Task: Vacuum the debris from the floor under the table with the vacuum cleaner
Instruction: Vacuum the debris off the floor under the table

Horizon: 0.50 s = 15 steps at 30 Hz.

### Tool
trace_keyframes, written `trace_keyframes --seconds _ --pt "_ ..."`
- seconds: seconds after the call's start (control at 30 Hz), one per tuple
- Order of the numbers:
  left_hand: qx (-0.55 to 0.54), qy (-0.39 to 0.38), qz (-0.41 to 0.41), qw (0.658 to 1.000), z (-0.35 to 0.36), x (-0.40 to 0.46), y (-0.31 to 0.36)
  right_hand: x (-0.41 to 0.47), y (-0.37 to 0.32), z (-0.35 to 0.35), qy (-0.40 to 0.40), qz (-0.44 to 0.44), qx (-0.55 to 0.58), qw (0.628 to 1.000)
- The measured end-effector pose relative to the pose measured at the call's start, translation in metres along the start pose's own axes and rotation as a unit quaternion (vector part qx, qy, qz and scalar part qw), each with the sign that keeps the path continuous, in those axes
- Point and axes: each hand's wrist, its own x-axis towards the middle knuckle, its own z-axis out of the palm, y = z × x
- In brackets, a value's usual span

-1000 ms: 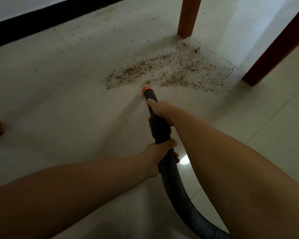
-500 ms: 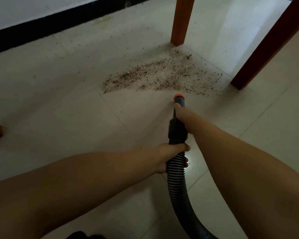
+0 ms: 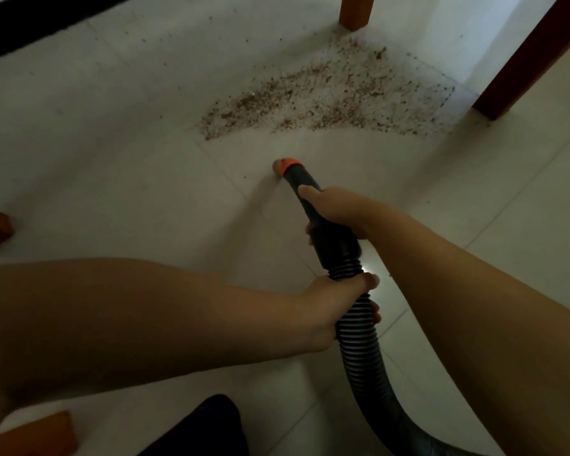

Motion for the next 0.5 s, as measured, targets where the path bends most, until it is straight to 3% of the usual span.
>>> trace_keyframes --seconds 0.2,0.5 --pt "-0.008 0.015 -0.011 1.0 0.006 -0.017 -0.009 -0.021 -0.004 0.013 -0.055 0.021 -0.008 0.998" --pt "-0.052 0.063 0.047 0.996 -0.039 -0.013 0.008 0.012 -0.04 0.049 -0.044 -0.042 -0.039 0.997"
